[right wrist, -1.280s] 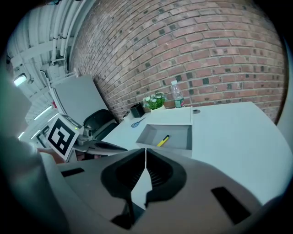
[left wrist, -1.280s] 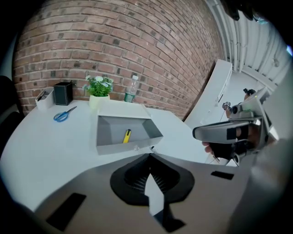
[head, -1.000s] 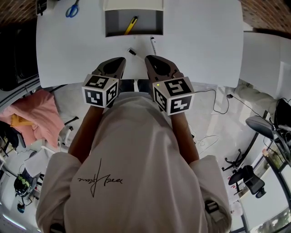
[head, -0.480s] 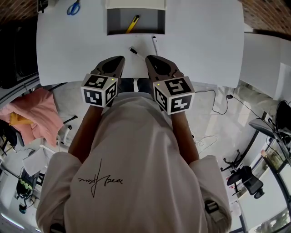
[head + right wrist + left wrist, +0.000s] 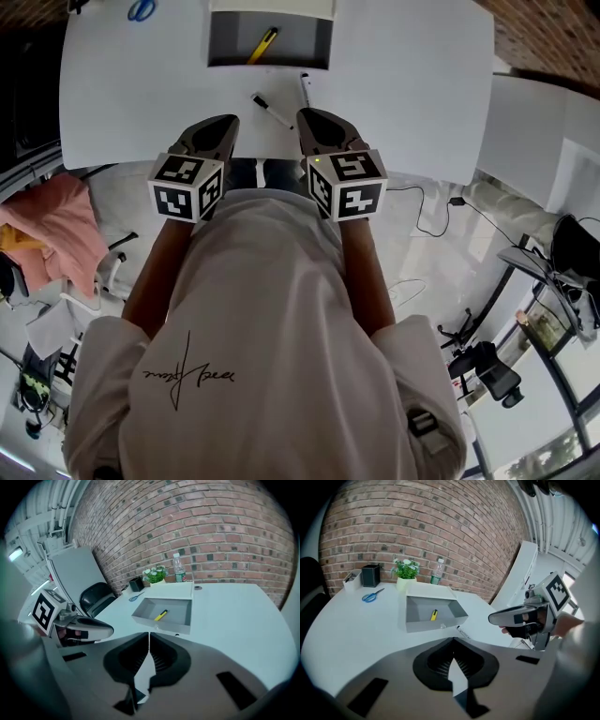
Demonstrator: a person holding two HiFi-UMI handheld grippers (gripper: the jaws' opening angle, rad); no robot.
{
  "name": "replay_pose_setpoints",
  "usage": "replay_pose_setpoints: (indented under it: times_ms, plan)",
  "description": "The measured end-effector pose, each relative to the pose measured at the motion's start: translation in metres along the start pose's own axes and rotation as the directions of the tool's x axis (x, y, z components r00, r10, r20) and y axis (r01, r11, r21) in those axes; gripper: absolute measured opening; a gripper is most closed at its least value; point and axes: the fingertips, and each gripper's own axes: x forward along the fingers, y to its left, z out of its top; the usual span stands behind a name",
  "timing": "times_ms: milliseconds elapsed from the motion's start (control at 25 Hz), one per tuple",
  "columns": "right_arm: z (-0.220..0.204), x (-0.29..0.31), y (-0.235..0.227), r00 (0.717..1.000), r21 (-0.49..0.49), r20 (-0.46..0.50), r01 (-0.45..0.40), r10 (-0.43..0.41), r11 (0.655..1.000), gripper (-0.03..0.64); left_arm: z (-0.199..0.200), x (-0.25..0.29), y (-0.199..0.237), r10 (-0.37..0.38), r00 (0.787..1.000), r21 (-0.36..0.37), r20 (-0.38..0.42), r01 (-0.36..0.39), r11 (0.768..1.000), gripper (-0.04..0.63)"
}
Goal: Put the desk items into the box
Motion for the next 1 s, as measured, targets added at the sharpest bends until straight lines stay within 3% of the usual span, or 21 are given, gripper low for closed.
replay_pose_setpoints:
  times_ms: [240, 400, 840, 1000]
  plan:
    - [-0.007, 0.013, -0.013, 0.999, -0.029, -0.041, 0.009, -0.010, 1.000, 0.026, 0.007, -0.002, 0.005, 0.052, 0.998, 0.095, 0.020, -0.054, 0.994, 0.005]
    - [-0.003, 0.019, -0.012, 0.998, -0.058, -0.058, -0.014, 0.011, 0.998, 0.026, 0.011, -0.006, 0.005, 0.097, 0.995, 0.223, 0.031, -0.101, 0.969, 0.005]
    - [-0.018, 0.035, -0.036, 0.991, -0.115, -0.127, 0.017, -0.031, 0.993, 0.026, 0.012, -0.011, 0.004, 0.056, 0.997, 0.186, 0.052, -0.065, 0.980, 0.005]
    - [-0.025, 0.042, -0.045, 0.986, -0.108, -0.152, 0.048, -0.064, 0.993, 0.028, 0.015, -0.016, 0.008, 0.041, 0.996, 0.134, 0.076, -0.051, 0.990, 0.005]
